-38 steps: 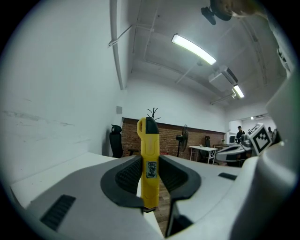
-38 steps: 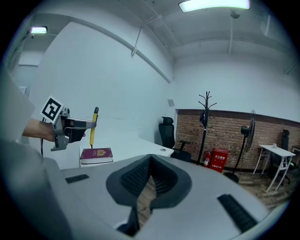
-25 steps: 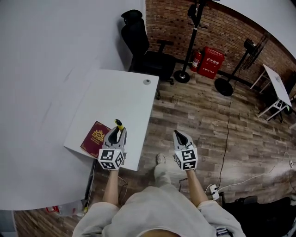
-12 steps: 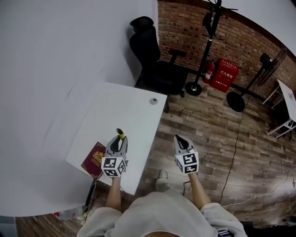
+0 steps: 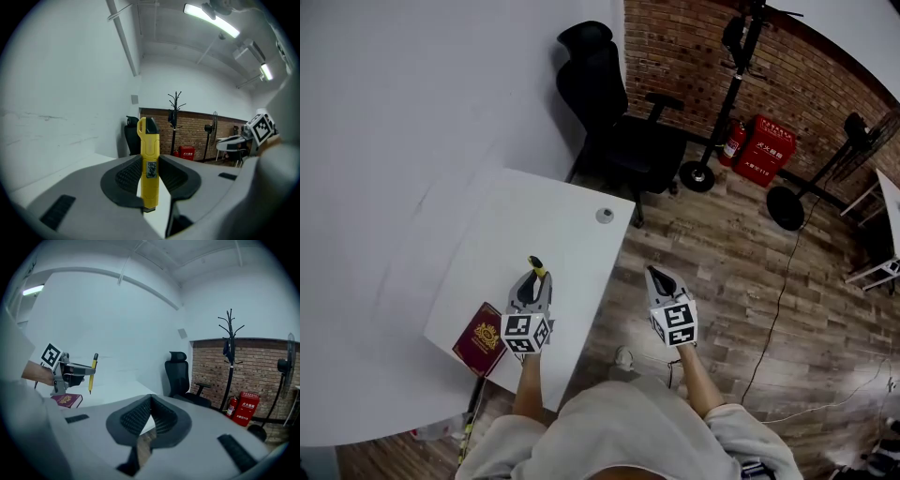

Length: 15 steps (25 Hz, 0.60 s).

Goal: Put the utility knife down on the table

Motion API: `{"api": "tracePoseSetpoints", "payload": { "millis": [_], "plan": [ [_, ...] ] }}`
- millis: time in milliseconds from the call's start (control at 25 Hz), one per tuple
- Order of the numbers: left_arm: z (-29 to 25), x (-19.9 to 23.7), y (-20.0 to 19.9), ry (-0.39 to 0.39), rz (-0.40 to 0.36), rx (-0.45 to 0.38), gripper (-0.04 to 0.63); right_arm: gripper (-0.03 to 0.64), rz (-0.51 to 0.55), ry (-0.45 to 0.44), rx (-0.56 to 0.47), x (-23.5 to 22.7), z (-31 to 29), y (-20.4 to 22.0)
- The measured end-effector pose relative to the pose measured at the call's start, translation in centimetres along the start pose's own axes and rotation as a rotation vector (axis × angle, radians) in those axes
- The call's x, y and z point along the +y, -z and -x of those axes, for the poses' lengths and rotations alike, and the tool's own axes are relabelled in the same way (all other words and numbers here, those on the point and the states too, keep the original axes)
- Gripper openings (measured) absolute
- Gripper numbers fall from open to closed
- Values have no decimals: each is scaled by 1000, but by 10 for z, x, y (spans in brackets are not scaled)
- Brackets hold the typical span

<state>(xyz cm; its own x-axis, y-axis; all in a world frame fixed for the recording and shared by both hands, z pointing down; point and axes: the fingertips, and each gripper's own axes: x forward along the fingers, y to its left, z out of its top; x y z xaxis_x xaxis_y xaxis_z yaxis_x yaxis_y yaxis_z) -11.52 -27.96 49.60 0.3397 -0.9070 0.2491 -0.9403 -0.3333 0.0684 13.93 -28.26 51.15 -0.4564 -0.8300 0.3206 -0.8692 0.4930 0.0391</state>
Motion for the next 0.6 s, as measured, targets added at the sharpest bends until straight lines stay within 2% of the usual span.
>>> {"api": "tracePoseSetpoints", "payload": {
  "millis": [320, 600],
  "plan": [
    [-48, 8, 18, -4, -4, 26, 110, -2, -10, -26, 4, -21, -46, 13],
    [-65, 16, 25, -7, 4, 54, 110, -3, -23, -48, 23, -21, -67, 17]
  ]
}}
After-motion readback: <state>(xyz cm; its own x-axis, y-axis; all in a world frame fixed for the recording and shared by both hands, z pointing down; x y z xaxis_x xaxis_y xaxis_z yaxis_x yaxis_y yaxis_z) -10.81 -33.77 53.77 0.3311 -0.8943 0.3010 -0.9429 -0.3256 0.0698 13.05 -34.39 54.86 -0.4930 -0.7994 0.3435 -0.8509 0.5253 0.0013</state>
